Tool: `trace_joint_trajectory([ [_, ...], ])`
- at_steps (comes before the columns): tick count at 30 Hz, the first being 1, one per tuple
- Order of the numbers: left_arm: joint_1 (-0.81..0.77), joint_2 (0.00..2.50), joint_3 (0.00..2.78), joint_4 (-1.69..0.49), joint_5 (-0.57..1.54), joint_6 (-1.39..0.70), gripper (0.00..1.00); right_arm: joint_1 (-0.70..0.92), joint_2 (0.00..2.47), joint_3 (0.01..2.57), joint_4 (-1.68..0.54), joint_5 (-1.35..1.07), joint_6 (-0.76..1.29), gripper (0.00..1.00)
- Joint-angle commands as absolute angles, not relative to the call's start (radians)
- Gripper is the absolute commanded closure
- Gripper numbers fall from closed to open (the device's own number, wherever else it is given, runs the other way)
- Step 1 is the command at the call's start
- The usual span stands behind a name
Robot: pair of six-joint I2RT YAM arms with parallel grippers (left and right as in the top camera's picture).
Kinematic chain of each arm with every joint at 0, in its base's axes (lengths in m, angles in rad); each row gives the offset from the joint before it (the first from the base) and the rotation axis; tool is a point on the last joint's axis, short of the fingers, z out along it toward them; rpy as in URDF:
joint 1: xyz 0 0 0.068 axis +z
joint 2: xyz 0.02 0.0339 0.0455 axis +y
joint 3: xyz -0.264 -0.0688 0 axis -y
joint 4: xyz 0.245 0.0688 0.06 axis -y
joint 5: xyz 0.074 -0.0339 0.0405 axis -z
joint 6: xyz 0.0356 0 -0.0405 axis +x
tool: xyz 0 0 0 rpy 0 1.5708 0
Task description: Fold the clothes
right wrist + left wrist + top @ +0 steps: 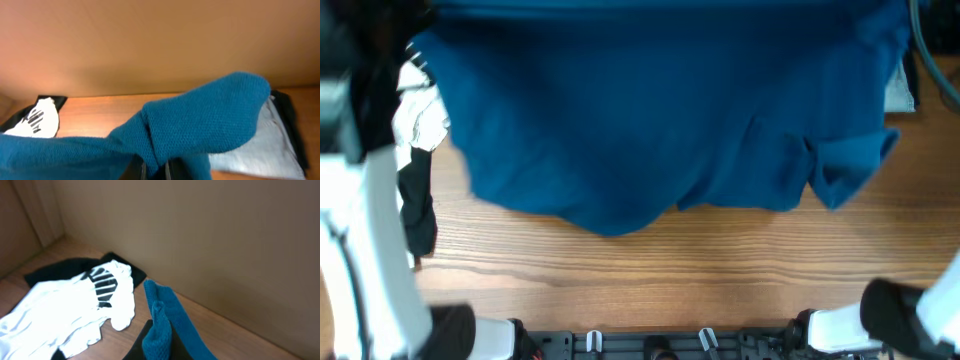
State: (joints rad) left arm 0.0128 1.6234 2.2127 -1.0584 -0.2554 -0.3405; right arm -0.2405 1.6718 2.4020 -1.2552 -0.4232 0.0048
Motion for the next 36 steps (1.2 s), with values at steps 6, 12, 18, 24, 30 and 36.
trace_joint_trajectory([
  [6, 0.042, 1.903, 2.220, -0.572, -0.303, -0.315, 0.96, -0.176, 1.978, 2.408, -0.745, -0.441, 0.023, 0.96],
  [12, 0.041, 1.904, 2.266, -0.226, -0.208, -0.319, 0.96, -0.170, 1.970, 2.508, -0.478, -0.458, 0.056, 0.96],
  [18, 0.056, 1.912, 2.283, -0.438, -0.206, -0.318, 0.96, -0.167, 1.998, 2.526, -0.552, -0.474, 0.025, 0.96],
  [24, 0.109, 1.951, 2.275, -0.957, -0.205, -0.323, 0.96, -0.103, 2.107, 2.526, -0.941, -0.472, -0.053, 0.96],
  [30, 0.142, 1.938, 2.275, -1.218, -0.142, -0.321, 0.96, -0.105, 2.096, 2.526, -1.233, -0.472, -0.062, 0.96],
  [36, 0.142, 1.900, 2.275, -1.495, -0.138, -0.322, 0.96, -0.106, 2.032, 2.526, -1.500, -0.430, -0.103, 0.96],
])
